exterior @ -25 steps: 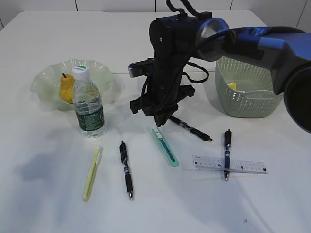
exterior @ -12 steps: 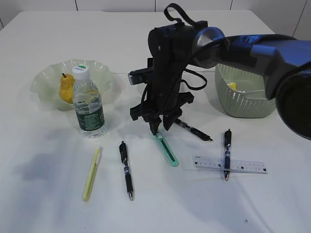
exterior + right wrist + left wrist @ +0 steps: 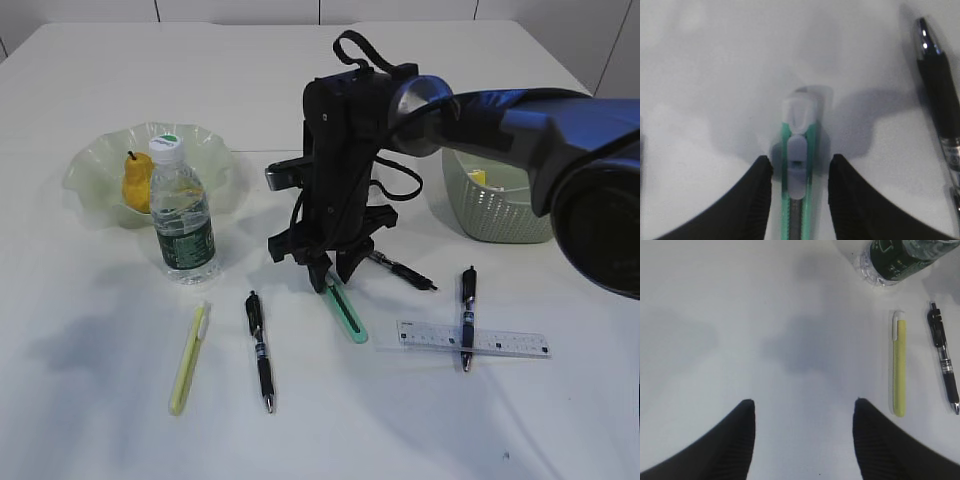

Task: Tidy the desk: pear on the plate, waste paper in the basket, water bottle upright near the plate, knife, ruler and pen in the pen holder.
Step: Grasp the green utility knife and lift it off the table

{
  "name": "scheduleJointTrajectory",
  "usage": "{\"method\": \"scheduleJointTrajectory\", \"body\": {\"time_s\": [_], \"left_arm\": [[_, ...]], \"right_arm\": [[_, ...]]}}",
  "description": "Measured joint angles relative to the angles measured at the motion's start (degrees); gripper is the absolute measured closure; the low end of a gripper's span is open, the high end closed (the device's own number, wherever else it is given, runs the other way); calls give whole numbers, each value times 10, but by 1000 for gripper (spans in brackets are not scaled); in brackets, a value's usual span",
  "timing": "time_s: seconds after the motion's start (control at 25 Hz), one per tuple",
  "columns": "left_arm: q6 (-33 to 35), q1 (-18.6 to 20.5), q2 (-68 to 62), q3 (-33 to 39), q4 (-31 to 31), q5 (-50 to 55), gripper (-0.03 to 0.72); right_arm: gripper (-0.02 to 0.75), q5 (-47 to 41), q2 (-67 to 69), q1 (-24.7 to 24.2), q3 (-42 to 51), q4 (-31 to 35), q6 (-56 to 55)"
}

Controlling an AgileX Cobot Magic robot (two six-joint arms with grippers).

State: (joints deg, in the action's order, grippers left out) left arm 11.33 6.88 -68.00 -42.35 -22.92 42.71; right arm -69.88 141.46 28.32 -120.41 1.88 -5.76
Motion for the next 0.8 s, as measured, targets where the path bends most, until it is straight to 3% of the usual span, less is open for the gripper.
{"method": "scheduleJointTrajectory", "body": {"time_s": [0.8], "left_arm": [[0, 0, -1, 0, 0, -1, 251]], "right_arm": [[468, 0, 4, 0, 0, 0, -3]]}}
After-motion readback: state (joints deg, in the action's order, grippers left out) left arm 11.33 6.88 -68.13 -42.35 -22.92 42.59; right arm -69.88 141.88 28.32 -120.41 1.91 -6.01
